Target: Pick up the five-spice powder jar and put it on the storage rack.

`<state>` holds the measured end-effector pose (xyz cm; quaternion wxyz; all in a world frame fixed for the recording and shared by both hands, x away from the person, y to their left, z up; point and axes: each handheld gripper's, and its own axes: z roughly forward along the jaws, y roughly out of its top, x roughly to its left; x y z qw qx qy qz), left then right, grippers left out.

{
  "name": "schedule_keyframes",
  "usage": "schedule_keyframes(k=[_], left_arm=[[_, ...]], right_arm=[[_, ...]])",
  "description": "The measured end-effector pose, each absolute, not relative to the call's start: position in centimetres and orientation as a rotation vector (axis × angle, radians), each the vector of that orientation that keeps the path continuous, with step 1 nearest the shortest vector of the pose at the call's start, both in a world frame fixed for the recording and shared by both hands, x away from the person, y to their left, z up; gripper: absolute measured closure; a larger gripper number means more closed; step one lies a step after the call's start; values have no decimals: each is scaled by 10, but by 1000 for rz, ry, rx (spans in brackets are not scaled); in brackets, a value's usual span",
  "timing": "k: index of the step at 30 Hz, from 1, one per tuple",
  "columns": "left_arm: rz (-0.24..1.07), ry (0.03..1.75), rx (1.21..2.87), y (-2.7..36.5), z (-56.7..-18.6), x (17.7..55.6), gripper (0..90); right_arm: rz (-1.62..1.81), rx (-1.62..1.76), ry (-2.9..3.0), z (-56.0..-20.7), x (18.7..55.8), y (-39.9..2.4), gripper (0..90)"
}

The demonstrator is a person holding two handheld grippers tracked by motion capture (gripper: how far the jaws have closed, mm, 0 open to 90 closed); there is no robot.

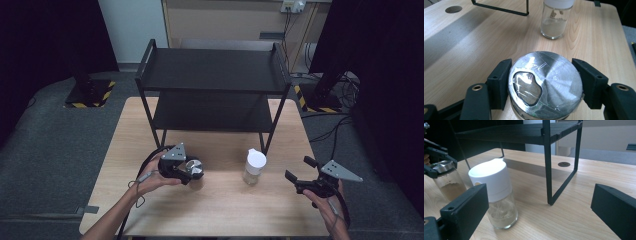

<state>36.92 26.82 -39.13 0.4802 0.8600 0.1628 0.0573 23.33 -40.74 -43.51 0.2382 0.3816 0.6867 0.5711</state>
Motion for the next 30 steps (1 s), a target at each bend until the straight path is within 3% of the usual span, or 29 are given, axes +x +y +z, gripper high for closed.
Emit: schedule_keyframes(k=[14,30], left_arm=[[84,406,2076,284,-338,368,342],[177,415,2048,301,-238,363,342]], right_arm=[[1560,1048,1890,-435,235,-407,14],[1559,1055,1896,-437,236,-406,14]])
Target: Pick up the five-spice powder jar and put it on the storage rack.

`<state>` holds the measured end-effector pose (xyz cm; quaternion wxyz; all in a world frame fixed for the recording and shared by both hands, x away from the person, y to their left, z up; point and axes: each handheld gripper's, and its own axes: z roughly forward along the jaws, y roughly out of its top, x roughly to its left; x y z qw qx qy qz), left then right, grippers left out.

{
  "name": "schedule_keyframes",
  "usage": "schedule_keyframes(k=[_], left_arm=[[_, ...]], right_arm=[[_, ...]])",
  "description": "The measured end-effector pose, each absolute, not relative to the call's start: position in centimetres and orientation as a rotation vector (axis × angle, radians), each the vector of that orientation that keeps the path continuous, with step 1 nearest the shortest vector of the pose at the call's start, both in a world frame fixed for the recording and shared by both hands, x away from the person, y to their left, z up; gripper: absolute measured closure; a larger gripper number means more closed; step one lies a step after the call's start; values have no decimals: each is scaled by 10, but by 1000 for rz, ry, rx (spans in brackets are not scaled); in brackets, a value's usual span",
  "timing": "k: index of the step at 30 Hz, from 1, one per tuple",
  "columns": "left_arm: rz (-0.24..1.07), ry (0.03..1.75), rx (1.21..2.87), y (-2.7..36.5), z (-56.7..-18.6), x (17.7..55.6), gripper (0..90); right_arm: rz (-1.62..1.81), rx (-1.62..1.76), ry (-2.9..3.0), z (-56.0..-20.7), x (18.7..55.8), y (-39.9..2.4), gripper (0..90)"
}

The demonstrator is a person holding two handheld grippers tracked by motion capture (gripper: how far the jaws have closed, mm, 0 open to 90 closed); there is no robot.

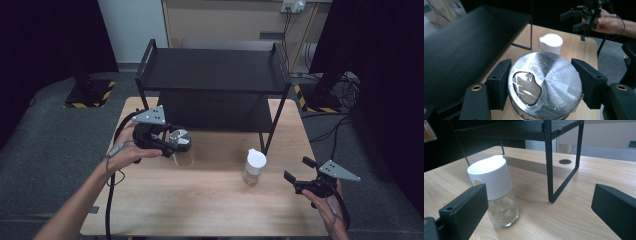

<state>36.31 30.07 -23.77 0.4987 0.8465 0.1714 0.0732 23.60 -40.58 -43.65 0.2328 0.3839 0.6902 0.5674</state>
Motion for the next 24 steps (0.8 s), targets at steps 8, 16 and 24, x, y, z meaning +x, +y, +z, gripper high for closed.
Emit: schedule_keyframes(k=[8,16,24], left_arm=[[221,467,2024,303,-192,365,343],[270,462,2041,297,-131,368,342],[302,487,2029,290,-82,385,343]], right_arm=[[1557,1059,1893,-436,236,-406,14],[1560,1060,1894,-437,236,-406,13],[1561,1065,1887,-437,236,-407,13]])
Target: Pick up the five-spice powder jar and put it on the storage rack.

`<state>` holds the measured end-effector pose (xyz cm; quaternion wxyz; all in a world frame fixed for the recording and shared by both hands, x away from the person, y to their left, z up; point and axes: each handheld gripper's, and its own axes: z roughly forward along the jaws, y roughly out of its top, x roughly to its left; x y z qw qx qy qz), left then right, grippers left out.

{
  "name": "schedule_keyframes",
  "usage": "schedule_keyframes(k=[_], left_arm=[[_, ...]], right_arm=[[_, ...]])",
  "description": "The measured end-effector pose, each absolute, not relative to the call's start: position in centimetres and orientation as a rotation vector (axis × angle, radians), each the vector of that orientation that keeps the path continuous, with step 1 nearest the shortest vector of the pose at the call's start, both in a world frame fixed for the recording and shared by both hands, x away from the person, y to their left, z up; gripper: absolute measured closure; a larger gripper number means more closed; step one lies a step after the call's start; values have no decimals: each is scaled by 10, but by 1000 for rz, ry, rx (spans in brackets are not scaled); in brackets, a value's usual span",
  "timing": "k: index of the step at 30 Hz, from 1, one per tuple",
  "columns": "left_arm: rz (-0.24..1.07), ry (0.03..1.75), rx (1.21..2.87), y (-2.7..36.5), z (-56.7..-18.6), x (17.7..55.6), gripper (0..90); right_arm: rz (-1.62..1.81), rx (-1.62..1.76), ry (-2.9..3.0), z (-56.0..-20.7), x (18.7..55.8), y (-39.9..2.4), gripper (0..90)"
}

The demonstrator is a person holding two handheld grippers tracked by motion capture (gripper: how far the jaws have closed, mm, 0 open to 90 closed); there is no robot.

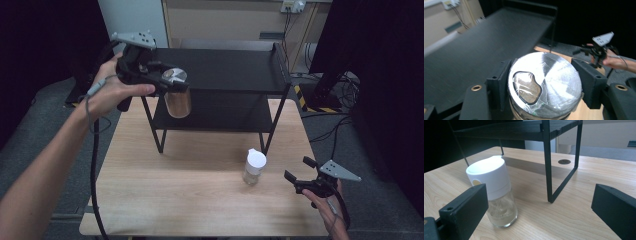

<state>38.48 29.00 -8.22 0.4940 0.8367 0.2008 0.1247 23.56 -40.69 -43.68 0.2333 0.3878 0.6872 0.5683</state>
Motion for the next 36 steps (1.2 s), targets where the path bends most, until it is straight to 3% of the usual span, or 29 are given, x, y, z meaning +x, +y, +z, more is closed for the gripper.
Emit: schedule_keyframes(k=[11,36], left_arm=[[355,561,2020,279,-54,412,343],[432,775,1961,274,-73,476,343]], right_arm=[[1564,1070,1883,-438,236,-408,13],[1554,1110,1886,-443,241,-412,13]])
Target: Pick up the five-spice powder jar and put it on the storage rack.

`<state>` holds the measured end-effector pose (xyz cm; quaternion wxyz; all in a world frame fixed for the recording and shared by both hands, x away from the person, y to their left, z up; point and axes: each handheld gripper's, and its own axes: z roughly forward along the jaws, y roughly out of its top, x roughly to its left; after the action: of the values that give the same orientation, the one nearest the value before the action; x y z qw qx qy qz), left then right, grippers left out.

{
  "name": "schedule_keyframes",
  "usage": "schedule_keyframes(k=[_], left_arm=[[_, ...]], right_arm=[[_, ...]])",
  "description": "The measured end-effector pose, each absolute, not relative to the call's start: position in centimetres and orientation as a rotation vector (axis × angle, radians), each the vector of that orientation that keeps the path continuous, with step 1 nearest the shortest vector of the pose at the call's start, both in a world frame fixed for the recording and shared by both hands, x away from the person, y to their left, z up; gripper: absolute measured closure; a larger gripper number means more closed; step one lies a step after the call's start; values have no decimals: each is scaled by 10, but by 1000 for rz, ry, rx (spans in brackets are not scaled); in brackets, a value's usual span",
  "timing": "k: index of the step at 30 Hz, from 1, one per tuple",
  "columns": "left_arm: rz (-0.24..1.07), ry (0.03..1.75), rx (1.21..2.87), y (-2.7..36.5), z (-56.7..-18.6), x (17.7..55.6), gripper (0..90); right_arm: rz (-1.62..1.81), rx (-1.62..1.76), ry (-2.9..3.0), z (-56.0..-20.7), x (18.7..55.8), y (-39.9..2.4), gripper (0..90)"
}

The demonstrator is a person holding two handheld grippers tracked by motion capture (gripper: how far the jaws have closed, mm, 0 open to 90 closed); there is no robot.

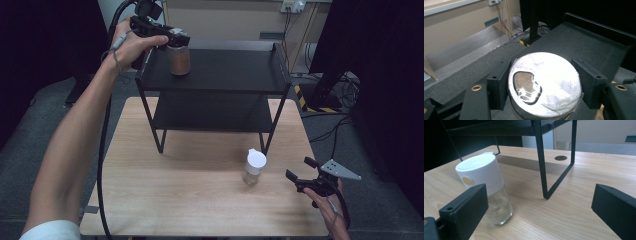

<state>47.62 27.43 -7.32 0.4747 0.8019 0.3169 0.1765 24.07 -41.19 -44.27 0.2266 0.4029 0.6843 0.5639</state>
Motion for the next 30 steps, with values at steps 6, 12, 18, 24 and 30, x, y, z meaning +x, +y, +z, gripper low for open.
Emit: schedule_keyframes(k=[6,12,18,24,30], left_arm=[[422,797,1973,273,-77,485,343],[420,788,1968,274,-79,486,341],[421,806,1924,277,-84,486,231],[461,815,1914,270,-82,480,81],[485,782,1879,269,-75,467,31]], right_arm=[[1553,1114,1881,-443,240,-413,13],[1554,1113,1885,-443,240,-412,13],[1556,1113,1884,-443,240,-413,13],[1557,1115,1884,-443,240,-412,13],[1567,1117,1879,-443,240,-413,13]])
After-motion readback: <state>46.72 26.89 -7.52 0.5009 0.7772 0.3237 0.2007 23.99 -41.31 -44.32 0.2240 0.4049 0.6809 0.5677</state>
